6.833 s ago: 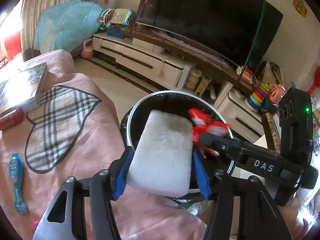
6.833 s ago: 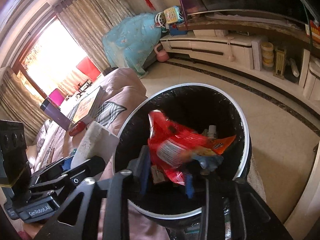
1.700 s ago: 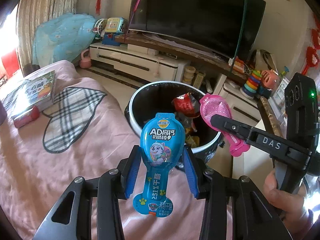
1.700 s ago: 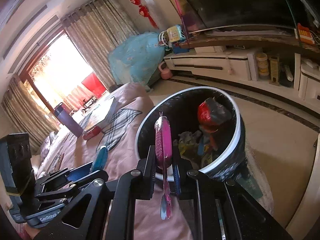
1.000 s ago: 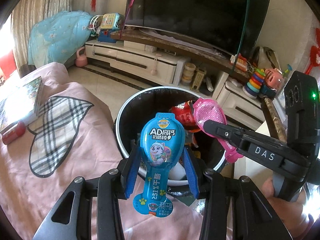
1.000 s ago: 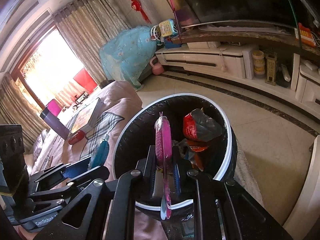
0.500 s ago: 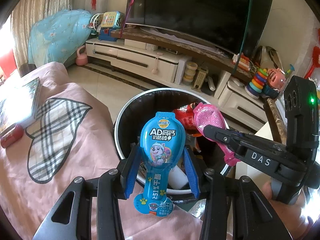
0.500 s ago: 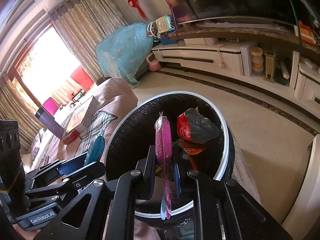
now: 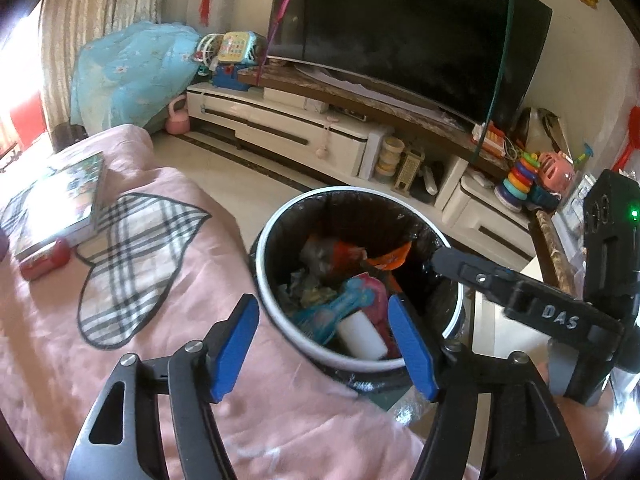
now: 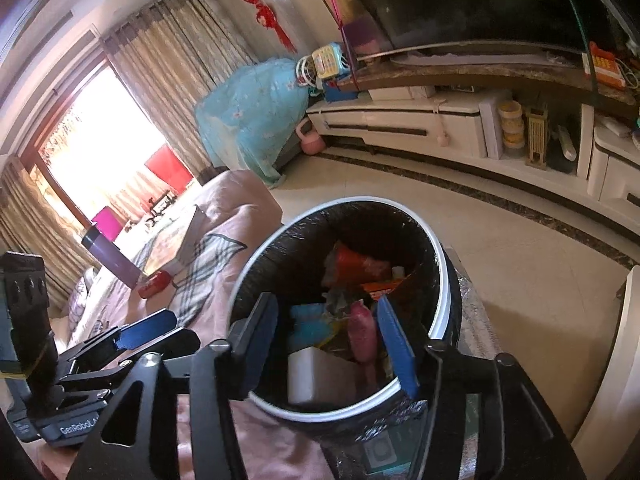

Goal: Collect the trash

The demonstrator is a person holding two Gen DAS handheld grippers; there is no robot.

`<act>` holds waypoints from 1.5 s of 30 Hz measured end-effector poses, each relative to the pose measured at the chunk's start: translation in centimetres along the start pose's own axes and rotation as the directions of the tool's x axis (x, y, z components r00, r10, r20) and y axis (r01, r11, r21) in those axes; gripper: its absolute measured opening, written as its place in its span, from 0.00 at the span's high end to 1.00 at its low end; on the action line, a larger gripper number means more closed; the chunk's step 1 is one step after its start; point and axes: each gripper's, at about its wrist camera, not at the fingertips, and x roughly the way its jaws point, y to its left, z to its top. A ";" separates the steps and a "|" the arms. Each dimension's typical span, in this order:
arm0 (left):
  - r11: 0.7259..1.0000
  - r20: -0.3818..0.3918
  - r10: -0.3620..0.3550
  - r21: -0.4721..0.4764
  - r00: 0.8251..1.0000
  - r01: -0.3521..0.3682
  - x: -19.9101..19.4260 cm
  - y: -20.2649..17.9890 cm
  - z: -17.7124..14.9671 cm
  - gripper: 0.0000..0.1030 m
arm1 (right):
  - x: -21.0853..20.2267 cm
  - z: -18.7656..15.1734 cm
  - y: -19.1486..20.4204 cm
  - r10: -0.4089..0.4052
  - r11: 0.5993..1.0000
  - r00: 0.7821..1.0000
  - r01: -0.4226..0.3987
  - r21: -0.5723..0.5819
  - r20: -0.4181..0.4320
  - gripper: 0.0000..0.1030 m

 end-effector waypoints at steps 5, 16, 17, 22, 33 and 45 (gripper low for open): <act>1.000 0.029 0.005 -0.030 1.000 -0.004 -3.1 1.0 -2.8 0.30 | -2.3 -1.5 1.3 0.013 1.000 0.999 -0.014 0.004 0.047 0.21; 0.993 0.107 0.039 -0.115 0.994 -0.027 -10.5 3.3 -11.5 0.21 | -6.8 -8.4 5.1 0.014 1.000 0.990 -0.016 0.019 0.138 0.04; 0.992 0.114 0.046 -0.123 0.992 -0.032 -11.2 3.4 -12.2 0.21 | -7.1 -9.0 5.4 0.009 1.000 0.990 -0.011 0.012 0.141 0.04; 0.988 0.184 0.069 -0.152 0.980 -0.041 -15.3 3.8 -14.4 0.20 | -8.6 -11.3 7.6 -0.026 0.999 0.986 0.032 -0.030 0.167 0.02; 0.978 0.415 0.206 -0.102 0.886 -0.180 -23.0 1.2 -20.2 0.01 | -15.3 -14.1 12.8 -0.094 0.956 0.882 0.209 -0.206 0.462 0.00; 0.941 0.437 0.334 -0.098 0.835 -0.325 -21.2 -0.7 -22.6 0.01 | -13.2 -16.4 10.9 -0.171 0.941 0.861 0.286 -0.178 0.479 0.00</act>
